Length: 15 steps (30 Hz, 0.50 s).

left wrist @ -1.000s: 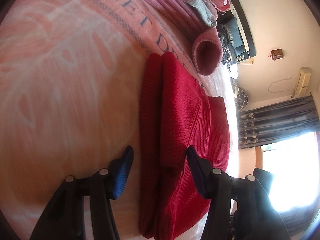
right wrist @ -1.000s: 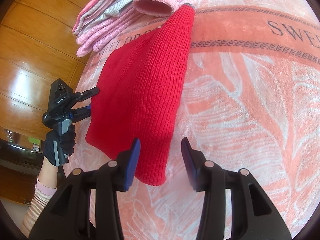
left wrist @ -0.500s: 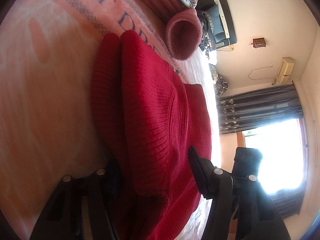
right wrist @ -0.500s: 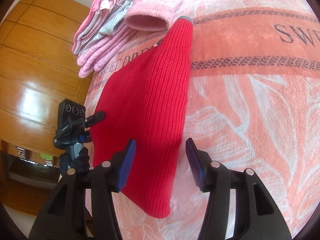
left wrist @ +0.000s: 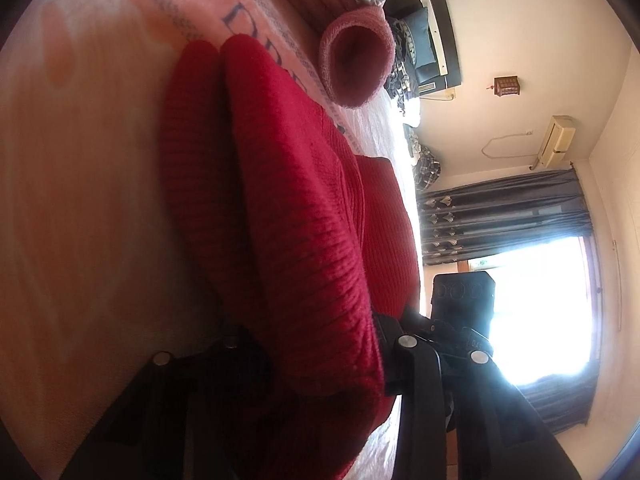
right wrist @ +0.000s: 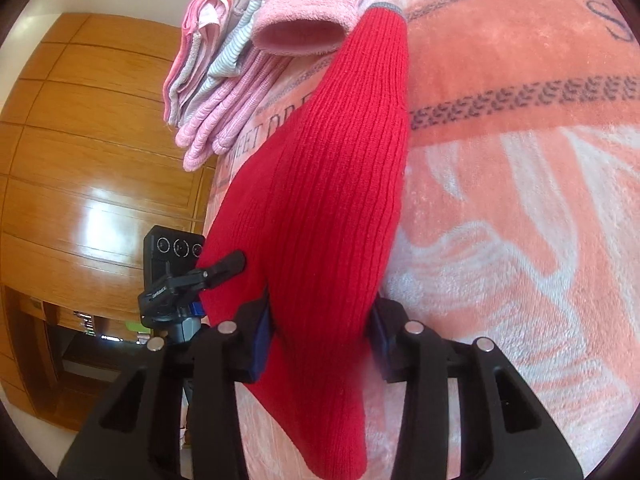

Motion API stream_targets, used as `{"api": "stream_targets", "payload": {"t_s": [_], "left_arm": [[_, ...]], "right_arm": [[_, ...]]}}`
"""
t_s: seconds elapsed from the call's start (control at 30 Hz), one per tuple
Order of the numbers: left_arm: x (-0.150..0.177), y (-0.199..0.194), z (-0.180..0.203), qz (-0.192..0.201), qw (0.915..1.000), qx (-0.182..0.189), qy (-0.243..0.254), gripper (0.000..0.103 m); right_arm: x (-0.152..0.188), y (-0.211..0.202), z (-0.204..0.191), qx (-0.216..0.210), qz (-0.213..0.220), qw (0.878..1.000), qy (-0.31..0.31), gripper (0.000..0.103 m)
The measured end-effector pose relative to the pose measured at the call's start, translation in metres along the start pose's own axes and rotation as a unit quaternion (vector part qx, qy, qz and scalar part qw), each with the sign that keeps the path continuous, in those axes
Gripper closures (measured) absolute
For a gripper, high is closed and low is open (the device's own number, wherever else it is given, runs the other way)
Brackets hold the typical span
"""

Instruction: Fold small clothes

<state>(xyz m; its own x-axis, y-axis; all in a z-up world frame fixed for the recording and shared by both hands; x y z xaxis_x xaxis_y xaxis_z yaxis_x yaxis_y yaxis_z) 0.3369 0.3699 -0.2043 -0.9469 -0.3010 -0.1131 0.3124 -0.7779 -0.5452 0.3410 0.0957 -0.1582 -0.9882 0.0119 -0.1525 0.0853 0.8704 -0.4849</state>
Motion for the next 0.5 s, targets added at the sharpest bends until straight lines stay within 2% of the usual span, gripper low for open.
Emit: {"api": "stream_targets", "payload": {"t_s": [0.13, 0.27, 0.4, 0.5], "left_arm": [[0.01, 0.005, 0.019, 0.002, 0.9997, 0.022, -0.002, 0.07], [0.032, 0.029, 0.061, -0.016, 0.9992, 0.036, 0.01, 0.07], [0.065, 0.065, 0.105, -0.046, 0.9977, 0.05, 0.0, 0.07], [0.093, 0.096, 0.128, -0.07, 0.9967, 0.042, 0.003, 0.07]], "right_arm": [[0.008, -0.023, -0.021, 0.005, -0.003, 1.0, -0.021, 0.067], [0.027, -0.073, -0.029, 0.023, -0.002, 0.999, -0.033, 0.067], [0.059, -0.139, -0.019, 0.026, 0.013, 0.999, -0.023, 0.067], [0.085, -0.176, 0.0, 0.029, 0.026, 0.999, 0.001, 0.067]]}}
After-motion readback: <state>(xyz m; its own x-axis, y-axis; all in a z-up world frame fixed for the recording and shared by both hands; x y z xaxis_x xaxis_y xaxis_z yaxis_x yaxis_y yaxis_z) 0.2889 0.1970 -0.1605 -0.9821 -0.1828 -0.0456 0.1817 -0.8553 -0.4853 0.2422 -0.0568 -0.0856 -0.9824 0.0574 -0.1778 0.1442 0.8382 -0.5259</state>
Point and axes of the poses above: each gripper's, at about its wrist camera, not at the fingertips, and y roughly the way its jaws point, z to its right, x to its underside, the point moved 3 cm from there along y, roughly the way its jaws point, and after that the axes turned 7 degrees about -x, right-handed, at the moved point
